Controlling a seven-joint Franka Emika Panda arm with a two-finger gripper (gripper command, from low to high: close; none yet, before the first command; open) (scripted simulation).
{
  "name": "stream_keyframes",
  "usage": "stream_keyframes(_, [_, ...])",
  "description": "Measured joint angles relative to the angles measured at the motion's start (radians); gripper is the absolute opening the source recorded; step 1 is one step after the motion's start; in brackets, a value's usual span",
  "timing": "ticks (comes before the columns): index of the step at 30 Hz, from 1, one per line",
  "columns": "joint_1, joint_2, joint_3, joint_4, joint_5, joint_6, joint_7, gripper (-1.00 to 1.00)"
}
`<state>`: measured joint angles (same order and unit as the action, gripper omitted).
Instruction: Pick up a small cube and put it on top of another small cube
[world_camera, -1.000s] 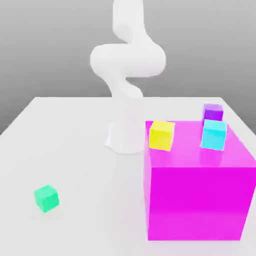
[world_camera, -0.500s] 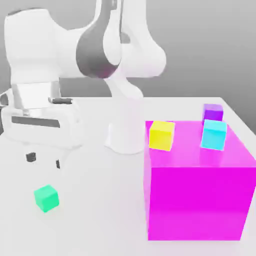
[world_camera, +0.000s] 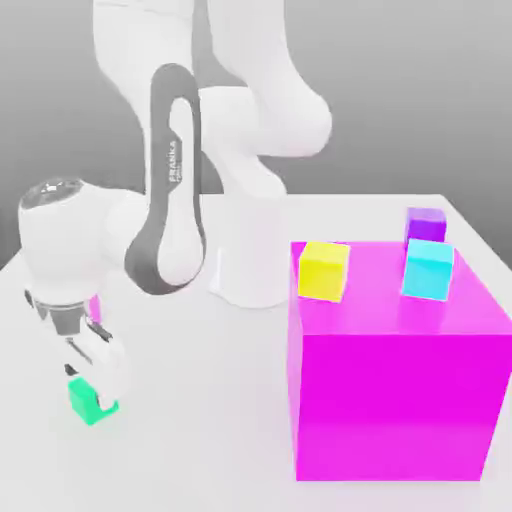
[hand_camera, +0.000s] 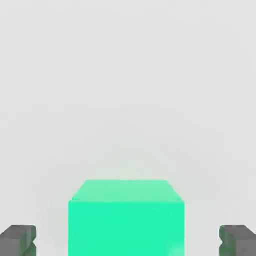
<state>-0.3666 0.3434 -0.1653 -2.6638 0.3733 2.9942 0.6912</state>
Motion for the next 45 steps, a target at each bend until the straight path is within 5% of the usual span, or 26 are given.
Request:
stream_keyframes(7, [0.0,0.0,0.0,0.0,-0.001,0.0,0.001,-1.0])
stream_keyframes(19, [0.146,-0.203,-0.192,-0.028,-0.255,-0.174,0.26,-1.0])
stream_keyframes(30, [0.331,-0.29,-0.044,0.119,-0.214,-0.417,0.408,-1.0])
stream_keyframes(45, [0.618,-0.547,0.134,0.262,-0.332,-0.798,0.554,-1.0])
